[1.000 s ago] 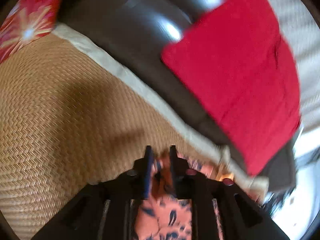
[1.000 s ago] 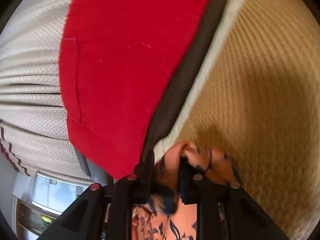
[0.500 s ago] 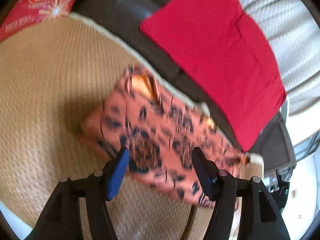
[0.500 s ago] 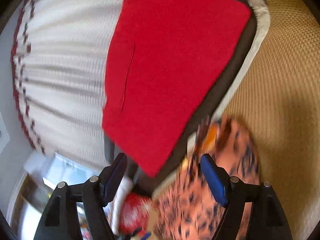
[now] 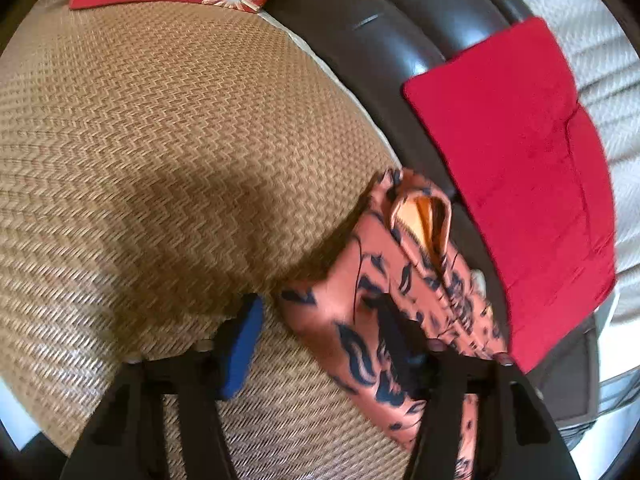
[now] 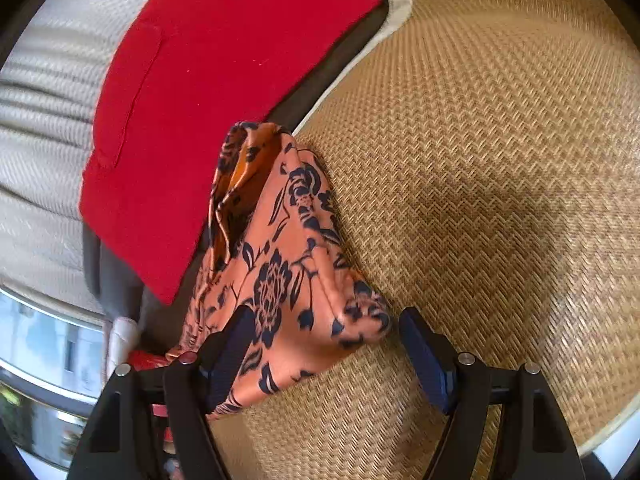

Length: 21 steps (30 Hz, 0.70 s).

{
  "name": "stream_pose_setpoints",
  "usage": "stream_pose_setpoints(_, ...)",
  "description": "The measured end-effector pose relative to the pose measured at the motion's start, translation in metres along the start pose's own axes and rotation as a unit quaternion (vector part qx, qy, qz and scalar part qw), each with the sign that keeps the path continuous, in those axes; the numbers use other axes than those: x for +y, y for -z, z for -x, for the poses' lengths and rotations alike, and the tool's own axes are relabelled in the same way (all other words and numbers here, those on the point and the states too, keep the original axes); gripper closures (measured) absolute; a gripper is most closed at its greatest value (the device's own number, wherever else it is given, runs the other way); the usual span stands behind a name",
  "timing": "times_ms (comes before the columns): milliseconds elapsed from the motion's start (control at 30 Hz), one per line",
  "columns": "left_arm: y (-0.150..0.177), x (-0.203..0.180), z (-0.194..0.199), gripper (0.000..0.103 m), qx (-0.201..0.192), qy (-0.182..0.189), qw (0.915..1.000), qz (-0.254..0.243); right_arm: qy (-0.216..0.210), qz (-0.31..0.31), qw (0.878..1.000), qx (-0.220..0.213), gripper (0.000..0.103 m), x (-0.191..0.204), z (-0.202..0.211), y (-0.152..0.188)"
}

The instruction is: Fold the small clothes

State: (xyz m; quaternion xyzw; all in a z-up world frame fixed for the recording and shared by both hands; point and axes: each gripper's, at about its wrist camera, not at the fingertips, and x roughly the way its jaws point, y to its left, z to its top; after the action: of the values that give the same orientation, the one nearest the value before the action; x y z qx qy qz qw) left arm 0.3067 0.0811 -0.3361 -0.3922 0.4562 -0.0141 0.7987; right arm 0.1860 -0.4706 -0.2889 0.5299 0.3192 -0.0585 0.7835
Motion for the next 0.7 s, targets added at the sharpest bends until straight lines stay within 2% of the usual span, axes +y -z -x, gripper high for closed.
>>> stream_pose_setpoints(67,-0.001,0.002,-0.005,0.056,0.020,0.017,0.9996,0.004,-0.029,-0.021,0.999,0.019,0.026,-0.006,-0.010,-0.003)
stream_pose_setpoints(167,0.002,-0.005,-0.010,0.066,0.033,0.022,0.9992,-0.005,-0.033,-0.004,0.999,0.023,0.026,0.006,-0.023,-0.003)
stream_pose_setpoints(333,-0.003,-0.023,-0.022,0.068,0.025,0.022,0.9987,-0.038,-0.036,0.026,0.998,0.047,0.024,0.034,-0.052,-0.010)
stream_pose_setpoints(433,-0.008,-0.027,-0.030,0.068,0.031,0.027,0.9983,-0.041,-0.020,0.065,0.997,0.033,0.026,0.049,-0.065,-0.014)
stream_pose_setpoints(467,-0.009,-0.029,-0.031,0.068,0.029,0.028,0.9981,-0.047,-0.019,0.070,0.997,0.030,0.032,0.053,-0.068,-0.012)
stream_pose_setpoints(500,-0.011,-0.034,-0.038,0.073,0.026,0.027,0.9979,-0.054,-0.014,0.078,0.997,0.025,0.040,0.055,-0.069,-0.012)
stream_pose_setpoints(533,-0.012,-0.040,-0.041,0.089,0.021,0.027,0.9972,-0.066,-0.001,0.092,0.995,0.024,0.074,0.058,-0.072,-0.011)
stream_pose_setpoints(567,-0.011,-0.045,-0.043,0.089,0.019,0.026,0.9965,-0.077,0.008,0.108,0.994,0.030,0.080,0.062,-0.078,-0.010)
stream_pose_setpoints(700,-0.002,-0.062,-0.033,0.093,-0.014,0.018,0.9936,-0.110,0.044,0.160,0.986,0.000,0.084,0.079,-0.073,0.002)
